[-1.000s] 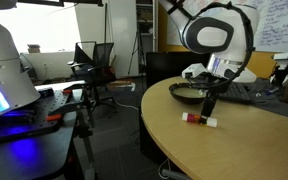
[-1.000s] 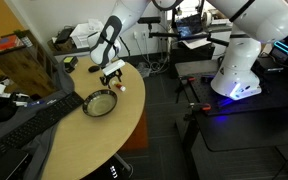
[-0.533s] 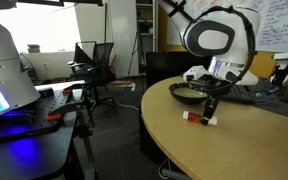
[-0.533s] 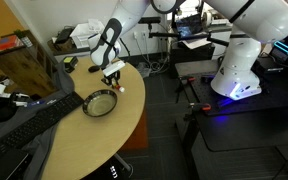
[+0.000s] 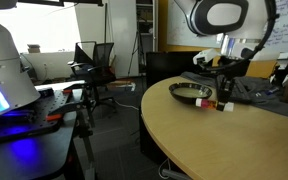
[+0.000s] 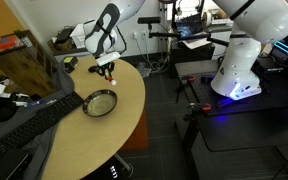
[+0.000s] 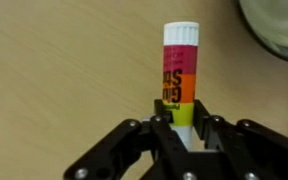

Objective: Put the glue stick inside the bowl

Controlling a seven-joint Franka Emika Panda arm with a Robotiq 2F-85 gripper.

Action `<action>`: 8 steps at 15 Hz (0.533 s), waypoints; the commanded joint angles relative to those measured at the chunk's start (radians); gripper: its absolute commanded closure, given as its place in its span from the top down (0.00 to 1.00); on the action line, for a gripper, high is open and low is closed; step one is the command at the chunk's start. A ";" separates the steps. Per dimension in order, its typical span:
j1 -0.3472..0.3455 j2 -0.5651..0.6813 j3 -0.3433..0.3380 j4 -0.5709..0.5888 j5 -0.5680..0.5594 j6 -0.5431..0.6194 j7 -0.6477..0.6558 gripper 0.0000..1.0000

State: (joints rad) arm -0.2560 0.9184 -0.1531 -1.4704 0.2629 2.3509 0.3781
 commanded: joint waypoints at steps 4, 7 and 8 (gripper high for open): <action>0.058 -0.137 0.018 -0.125 0.053 -0.064 0.070 0.08; 0.102 -0.133 0.048 -0.177 0.055 -0.067 0.065 0.08; 0.116 -0.139 0.056 -0.199 0.057 -0.051 0.055 0.08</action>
State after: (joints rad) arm -0.1687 0.8096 -0.1037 -1.6086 0.3012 2.2831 0.4393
